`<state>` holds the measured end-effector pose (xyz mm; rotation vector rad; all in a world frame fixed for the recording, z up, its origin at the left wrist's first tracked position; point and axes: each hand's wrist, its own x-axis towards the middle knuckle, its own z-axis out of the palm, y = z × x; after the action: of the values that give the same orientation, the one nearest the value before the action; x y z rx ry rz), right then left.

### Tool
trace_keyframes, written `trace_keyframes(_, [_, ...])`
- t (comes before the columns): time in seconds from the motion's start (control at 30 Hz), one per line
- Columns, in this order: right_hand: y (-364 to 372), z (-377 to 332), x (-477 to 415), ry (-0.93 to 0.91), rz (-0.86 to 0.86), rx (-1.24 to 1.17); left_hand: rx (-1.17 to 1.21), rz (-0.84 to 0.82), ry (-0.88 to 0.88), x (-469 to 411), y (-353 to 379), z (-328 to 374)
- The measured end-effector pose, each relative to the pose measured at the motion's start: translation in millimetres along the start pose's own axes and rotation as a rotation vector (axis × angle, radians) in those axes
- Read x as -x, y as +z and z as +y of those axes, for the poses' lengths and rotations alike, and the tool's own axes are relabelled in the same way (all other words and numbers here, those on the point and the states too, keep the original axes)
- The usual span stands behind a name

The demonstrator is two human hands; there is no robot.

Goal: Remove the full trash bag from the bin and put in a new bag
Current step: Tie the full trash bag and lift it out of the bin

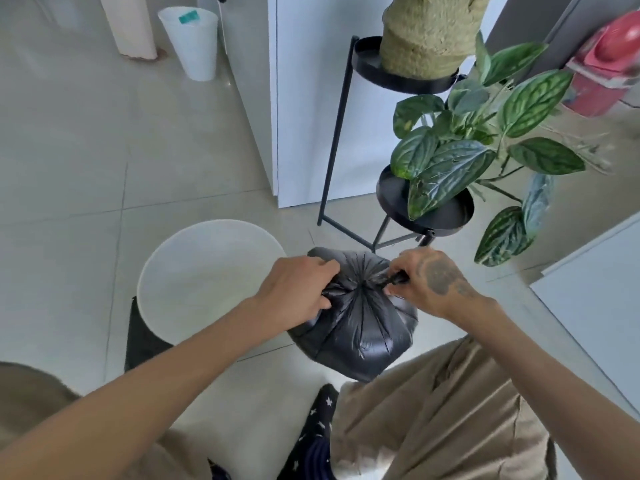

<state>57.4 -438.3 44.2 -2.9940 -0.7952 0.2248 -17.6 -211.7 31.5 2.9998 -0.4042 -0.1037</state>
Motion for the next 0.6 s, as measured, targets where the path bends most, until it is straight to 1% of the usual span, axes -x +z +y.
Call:
trace_keyframes(0.13, [62, 13, -13, 0.134, -0.086, -0.032, -0.058, -0.095, -0.004, -24, 51, 14])
trace_keyframes(0.23, [100, 13, -24, 0.209, -0.156, -0.074, -0.076, -0.197, -0.053, -37, 83, 15])
trace_keyframes(0.33, [131, 9, -31, 0.244, -0.25, -0.158, -0.055, -0.311, -0.09, -44, 104, 5])
trace_keyframes(0.47, [163, 11, -37, 0.26, -0.357, -0.297, 0.024, -0.371, -0.061, -42, 119, -6])
trace_keyframes(0.53, [171, 11, -38, 0.277, -0.375, -0.346, 0.06, -0.396, -0.054, -38, 123, -8])
trace_keyframes(0.6, [169, 8, -38, 0.278, -0.348, -0.386, 0.078, -0.406, -0.057, -36, 126, -8])
